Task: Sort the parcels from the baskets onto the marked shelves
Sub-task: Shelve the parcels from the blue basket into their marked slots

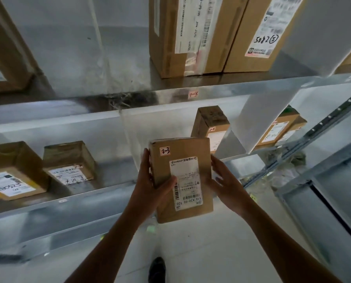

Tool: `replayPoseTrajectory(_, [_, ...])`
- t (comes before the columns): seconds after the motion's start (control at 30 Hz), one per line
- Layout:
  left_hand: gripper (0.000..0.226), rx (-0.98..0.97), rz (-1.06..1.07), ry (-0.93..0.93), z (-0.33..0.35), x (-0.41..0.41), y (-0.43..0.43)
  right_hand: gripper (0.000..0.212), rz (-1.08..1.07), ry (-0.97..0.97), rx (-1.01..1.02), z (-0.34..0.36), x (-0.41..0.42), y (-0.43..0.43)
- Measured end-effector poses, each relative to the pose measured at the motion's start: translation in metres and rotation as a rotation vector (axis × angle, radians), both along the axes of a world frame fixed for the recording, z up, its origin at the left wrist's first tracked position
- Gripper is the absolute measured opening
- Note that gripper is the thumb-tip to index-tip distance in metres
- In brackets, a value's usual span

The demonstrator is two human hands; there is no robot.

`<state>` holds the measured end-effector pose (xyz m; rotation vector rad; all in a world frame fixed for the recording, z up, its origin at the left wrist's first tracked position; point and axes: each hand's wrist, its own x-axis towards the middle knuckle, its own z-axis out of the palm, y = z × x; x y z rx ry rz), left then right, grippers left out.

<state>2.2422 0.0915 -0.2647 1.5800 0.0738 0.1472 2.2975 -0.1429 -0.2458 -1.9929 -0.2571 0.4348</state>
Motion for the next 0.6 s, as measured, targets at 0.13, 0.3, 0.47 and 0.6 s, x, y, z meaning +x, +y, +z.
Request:
replayPoseTrajectory(0.13, [0.072, 0.121, 0.046, -0.126, 0.004, 0.027, -0.006, 0.075, -0.153, -0.342, -0.304, 0.013, 0.049, -0.012])
replayPoseTrajectory(0.3, [0.079, 0.173, 0.116, -0.123, -0.016, 0.048, -0.017, 0.063, -0.036, -0.701, -0.316, 0.014, 0.124, -0.027])
replayPoseTrajectory(0.47, [0.092, 0.270, 0.216, -0.044, -0.021, 0.061, -0.019, 0.064, 0.159, -0.706, -0.334, 0.016, 0.180, -0.028])
replayPoseTrajectory(0.6, [0.099, 0.305, 0.260, -0.051, -0.026, 0.085, -0.017, 0.075, 0.309, -0.670, -0.484, 0.014, 0.216, -0.021])
